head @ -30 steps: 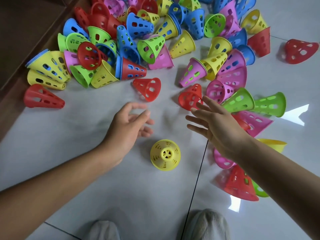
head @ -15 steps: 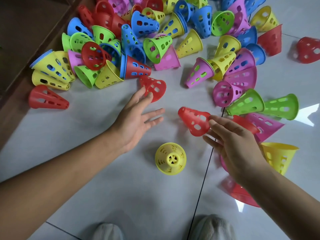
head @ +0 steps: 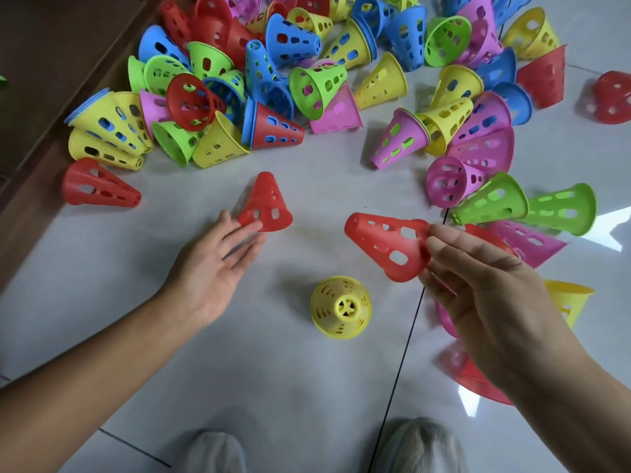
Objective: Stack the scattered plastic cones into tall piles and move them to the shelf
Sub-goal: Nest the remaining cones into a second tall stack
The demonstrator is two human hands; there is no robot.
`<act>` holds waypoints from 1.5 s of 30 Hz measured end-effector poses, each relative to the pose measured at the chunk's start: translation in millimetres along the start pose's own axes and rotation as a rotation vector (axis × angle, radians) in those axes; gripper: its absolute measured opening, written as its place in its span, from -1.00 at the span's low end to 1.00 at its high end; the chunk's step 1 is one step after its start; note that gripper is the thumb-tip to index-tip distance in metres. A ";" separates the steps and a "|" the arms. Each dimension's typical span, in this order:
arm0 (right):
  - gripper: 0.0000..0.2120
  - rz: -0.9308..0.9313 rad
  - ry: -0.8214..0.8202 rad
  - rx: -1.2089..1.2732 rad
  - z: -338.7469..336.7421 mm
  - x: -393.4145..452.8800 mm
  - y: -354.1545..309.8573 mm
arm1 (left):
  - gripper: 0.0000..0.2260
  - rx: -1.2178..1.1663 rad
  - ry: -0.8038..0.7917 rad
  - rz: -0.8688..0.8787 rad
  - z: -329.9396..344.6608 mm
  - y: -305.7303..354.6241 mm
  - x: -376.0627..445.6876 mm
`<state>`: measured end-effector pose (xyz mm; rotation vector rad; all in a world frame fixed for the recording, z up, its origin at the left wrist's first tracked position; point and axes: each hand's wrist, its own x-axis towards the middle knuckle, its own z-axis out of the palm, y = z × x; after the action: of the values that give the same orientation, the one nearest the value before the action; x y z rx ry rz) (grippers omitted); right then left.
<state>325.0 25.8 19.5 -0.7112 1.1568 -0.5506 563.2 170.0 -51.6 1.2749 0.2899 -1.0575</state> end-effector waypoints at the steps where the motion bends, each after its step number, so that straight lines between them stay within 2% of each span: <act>1: -0.76 0.006 -0.019 0.026 2.9 -4.5 -2.1 | -0.69 -0.006 0.017 0.003 -5.0 -1.0 -0.8; 6: -0.82 0.037 -0.188 0.108 16.8 -27.4 -7.5 | -0.89 0.037 0.122 0.015 -17.8 -10.0 -3.5; 9: -0.81 0.046 -0.248 0.088 21.1 -32.9 -1.6 | -0.93 0.078 0.100 0.014 -22.1 -14.1 -7.3; 18: -0.81 0.089 -0.152 -0.094 8.7 -29.0 33.5 | -0.83 0.065 -0.023 -0.014 -3.5 17.6 -37.3; 20: -0.83 0.079 -0.126 -0.118 6.3 -27.8 38.1 | -0.73 0.071 -0.068 -0.022 5.7 29.4 -50.2; 23: -0.82 0.062 -0.112 -0.164 4.1 -26.4 44.4 | -0.49 0.103 -0.175 -0.048 21.5 41.4 -72.5; 29: -0.84 0.013 -0.117 -0.339 -1.9 -21.8 53.0 | -0.66 0.137 -0.345 -0.122 43.2 32.7 -99.0; 34: -0.86 0.018 -0.145 -0.419 -6.1 -18.5 52.8 | -0.71 0.160 -0.308 -0.197 43.7 9.6 -95.7; 40: -0.83 -0.089 -0.098 -0.579 -9.0 4.6 41.9 | -0.67 0.249 -0.256 -0.154 39.3 -3.7 -87.6; 45: -0.83 -0.376 -0.102 -0.878 4.8 39.9 1.3 | -0.71 0.312 -0.284 -0.103 40.1 -18.5 -81.9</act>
<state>342.1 -0.8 -5.2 -1.7140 1.1581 -0.2860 491.5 175.7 7.2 1.3739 -0.0290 -1.3947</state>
